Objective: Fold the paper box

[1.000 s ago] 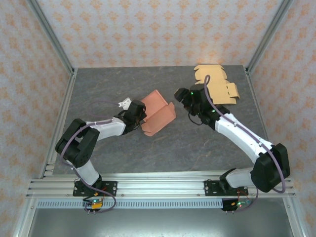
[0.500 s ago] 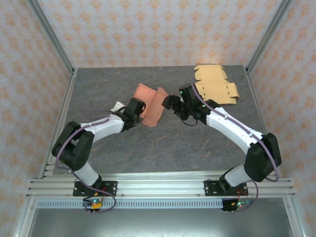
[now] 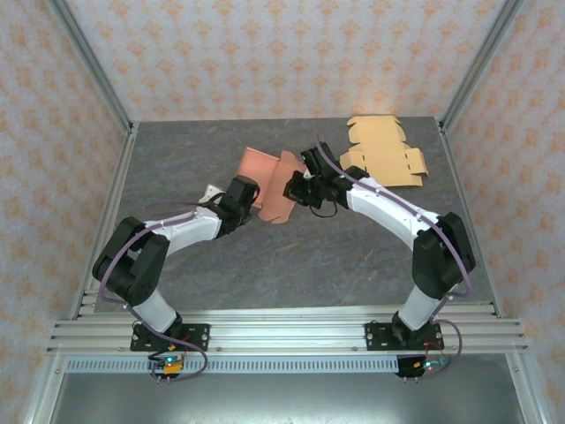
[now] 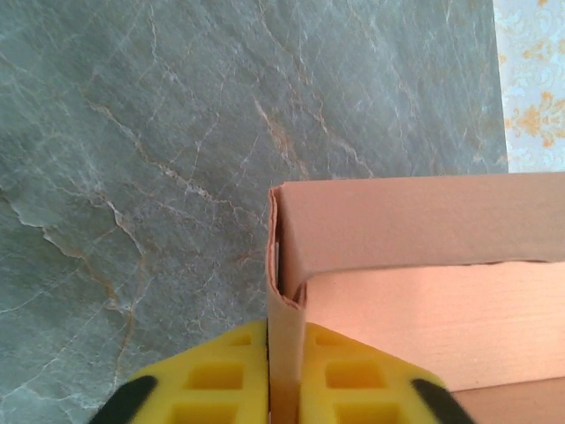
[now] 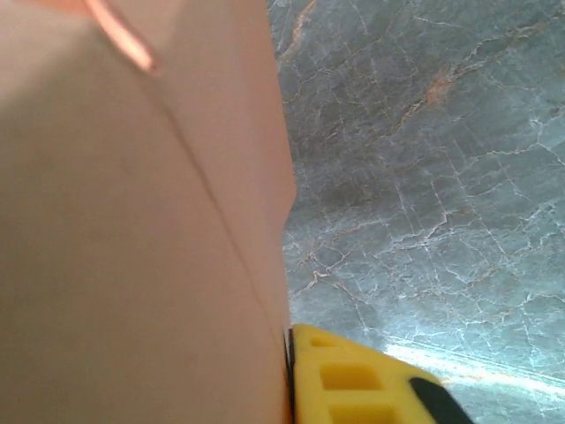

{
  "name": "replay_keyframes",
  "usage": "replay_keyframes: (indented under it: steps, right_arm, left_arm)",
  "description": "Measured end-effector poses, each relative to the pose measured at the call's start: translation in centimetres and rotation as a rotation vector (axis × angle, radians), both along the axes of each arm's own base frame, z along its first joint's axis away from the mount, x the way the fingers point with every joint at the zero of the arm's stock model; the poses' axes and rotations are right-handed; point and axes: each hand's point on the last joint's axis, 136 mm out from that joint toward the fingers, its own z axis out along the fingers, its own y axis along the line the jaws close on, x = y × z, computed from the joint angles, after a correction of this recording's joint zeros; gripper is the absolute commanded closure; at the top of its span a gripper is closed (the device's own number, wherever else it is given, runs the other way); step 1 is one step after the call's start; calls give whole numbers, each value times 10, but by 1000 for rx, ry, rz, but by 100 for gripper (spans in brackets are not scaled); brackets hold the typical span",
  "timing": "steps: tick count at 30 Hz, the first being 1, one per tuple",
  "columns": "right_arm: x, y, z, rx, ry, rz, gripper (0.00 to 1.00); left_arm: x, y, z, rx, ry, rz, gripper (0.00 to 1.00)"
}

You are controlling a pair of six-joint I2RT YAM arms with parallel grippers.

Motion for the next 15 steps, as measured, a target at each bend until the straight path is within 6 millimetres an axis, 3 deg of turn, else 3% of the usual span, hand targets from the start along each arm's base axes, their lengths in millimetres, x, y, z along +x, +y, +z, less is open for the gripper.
replay_keyframes:
  steps: [1, 2, 6, 10, 13, 15]
  right_arm:
    - [1, -2, 1, -22, -9, 8, 98]
    - [2, -3, 2, -47, -23, 22, 98]
    - [10, -13, 15, -121, -100, 107, 99]
    - [17, -35, 20, -217, -174, 232, 97]
    - [15, -56, 15, -311, -220, 348, 95]
    - [11, -70, 17, -379, -267, 422, 94]
  left_arm:
    - [1, -3, -1, -18, -16, -11, 8]
    - [1, -6, -2, -42, -34, -28, 0]
    - [-5, -14, 5, -136, -140, -111, 0]
    - [-32, -6, 28, -168, -244, -203, 0]
    - [-42, 3, 72, -65, -325, -299, 0]
    - [-45, 9, 116, 38, -426, -371, 0]
